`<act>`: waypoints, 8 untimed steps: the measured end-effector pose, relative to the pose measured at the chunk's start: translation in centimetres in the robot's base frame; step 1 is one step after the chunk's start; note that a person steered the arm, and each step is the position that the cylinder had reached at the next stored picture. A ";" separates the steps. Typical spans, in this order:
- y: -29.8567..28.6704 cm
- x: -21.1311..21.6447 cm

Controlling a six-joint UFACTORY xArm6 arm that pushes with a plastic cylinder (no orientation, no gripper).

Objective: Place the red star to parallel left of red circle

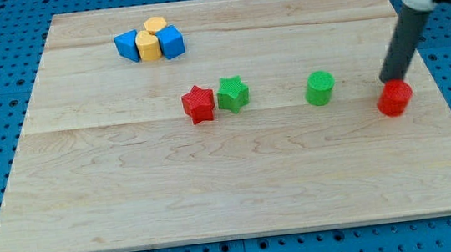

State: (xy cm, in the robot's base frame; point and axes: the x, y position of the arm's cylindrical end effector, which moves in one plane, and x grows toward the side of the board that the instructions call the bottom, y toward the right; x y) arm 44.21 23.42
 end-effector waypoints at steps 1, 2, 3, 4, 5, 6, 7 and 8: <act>0.0 6.1; 0.0 5.9; -3.3 0.1; -6.5 -6.3; -13.6 -11.9; -23.3 -12.7; -31.4 -9.4; -28.0 -4.8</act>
State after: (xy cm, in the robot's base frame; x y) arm 39.40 -4.63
